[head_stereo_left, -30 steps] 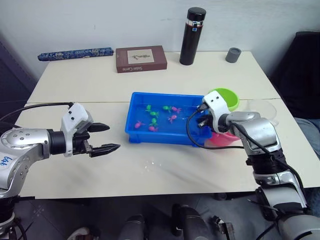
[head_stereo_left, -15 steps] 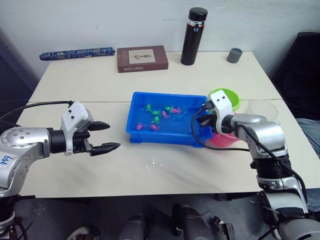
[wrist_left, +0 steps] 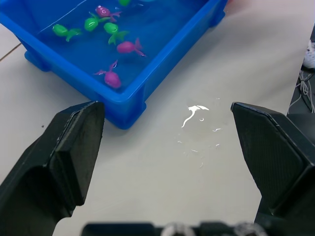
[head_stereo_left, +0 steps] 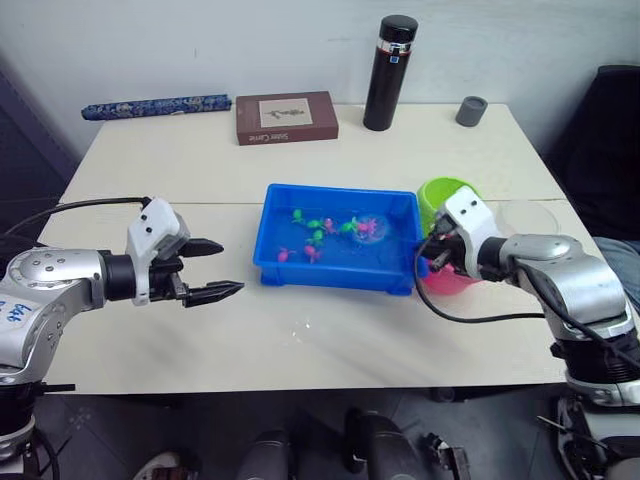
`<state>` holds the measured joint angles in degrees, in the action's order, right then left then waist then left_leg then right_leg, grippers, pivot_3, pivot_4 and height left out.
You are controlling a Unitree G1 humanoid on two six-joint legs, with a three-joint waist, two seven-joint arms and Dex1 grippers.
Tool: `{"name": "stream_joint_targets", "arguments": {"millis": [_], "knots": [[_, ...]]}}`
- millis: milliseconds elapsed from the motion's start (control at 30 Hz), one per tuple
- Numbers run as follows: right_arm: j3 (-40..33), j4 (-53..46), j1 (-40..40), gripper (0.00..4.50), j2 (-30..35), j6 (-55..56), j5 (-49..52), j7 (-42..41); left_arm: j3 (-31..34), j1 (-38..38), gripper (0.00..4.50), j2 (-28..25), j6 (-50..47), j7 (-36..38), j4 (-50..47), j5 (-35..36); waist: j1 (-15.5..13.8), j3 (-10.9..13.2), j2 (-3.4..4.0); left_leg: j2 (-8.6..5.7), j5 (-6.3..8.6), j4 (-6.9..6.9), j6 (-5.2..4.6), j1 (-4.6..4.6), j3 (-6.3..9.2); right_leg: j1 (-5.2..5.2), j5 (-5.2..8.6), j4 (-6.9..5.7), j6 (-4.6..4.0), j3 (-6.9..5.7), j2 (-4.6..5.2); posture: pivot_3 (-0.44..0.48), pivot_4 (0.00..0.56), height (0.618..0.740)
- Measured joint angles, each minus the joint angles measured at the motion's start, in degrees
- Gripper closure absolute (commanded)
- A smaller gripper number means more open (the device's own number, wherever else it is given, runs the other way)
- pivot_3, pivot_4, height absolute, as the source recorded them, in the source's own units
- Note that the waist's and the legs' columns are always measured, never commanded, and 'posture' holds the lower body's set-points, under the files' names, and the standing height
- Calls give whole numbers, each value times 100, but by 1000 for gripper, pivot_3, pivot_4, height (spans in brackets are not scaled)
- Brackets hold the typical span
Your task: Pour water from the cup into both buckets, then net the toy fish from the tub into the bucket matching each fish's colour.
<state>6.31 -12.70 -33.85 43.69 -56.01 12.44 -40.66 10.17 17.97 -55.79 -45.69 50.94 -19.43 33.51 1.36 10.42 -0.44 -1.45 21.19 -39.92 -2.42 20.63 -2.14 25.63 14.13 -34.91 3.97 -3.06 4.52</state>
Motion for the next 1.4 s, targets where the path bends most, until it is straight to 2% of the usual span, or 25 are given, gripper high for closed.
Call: {"name": "stream_joint_targets", "arguments": {"millis": [367,500,933,1400], "knots": [[16,48,50,4500,116,499,-82,-110,-132,106,67,95,86,4,45,-22,2,0,0,0,0,0,0,0,0,0,0,0,0,0,0,0,150,740],[373,27,177,4500,472,999,-474,-201,-156,137,67,98,109,2,90,-29,-25,0,0,0,0,0,0,0,1,-1,0,3,0,-1,0,0,150,740],[394,237,74,4500,234,957,-482,-23,-170,139,67,100,113,-2,143,-29,-24,0,0,0,0,-2,0,0,0,0,0,0,0,-1,0,0,150,740],[461,459,24,4500,182,1621,-1100,124,-210,195,67,108,117,-8,175,-34,-23,0,0,0,-1,-2,1,0,-1,0,0,-1,0,-1,-1,0,150,740]]}}
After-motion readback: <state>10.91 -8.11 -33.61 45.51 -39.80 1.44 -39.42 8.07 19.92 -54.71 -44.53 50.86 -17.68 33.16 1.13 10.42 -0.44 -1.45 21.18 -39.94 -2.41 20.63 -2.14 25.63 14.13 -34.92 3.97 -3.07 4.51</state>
